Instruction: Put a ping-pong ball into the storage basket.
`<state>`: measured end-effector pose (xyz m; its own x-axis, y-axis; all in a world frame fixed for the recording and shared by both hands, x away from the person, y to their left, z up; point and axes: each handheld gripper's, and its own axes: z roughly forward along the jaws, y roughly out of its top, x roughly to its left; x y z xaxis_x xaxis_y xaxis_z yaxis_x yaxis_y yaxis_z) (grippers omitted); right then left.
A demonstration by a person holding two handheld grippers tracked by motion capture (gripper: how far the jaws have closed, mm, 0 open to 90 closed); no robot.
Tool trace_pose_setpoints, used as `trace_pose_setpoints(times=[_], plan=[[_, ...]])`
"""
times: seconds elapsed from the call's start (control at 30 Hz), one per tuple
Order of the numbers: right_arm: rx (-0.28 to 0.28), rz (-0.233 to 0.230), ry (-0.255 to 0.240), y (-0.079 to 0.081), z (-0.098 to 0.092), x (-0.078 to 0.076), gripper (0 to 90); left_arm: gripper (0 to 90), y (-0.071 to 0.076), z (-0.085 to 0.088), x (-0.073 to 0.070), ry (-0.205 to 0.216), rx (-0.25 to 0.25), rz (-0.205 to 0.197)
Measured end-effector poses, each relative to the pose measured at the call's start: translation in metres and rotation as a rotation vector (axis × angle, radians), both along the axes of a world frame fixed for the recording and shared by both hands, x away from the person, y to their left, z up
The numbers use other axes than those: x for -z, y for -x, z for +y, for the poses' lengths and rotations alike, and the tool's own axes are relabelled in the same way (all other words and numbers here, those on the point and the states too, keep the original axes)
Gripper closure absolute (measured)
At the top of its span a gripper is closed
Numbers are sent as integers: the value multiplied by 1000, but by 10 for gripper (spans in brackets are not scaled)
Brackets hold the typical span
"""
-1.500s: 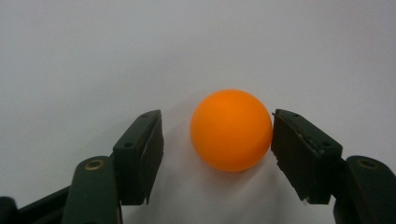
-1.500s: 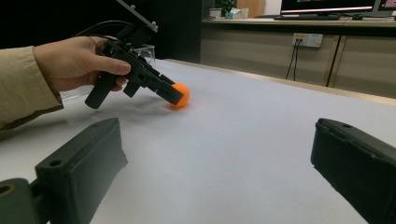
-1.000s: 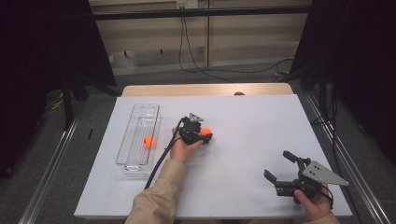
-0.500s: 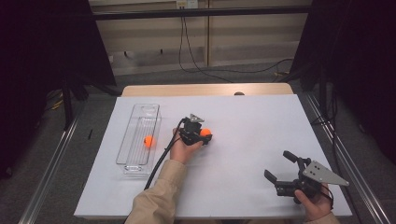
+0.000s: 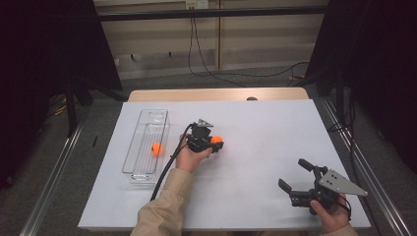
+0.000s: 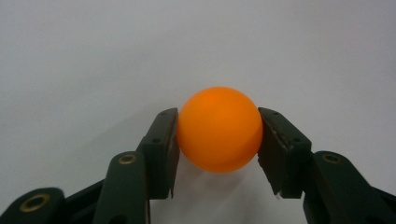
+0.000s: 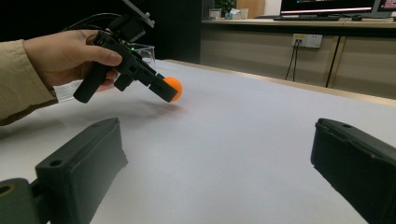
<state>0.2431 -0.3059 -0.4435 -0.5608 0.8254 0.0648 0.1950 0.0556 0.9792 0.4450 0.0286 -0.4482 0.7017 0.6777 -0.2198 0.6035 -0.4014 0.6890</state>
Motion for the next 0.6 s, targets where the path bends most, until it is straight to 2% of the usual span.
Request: trace_pose_setpoints(times=[0.17, 0.6], plan=[[-2, 0, 2, 0, 0, 0, 18, 509, 1, 2, -3, 0, 11, 14], [-1, -2, 4, 0, 0, 0, 18, 509, 4, 5, -9, 7, 15, 18]])
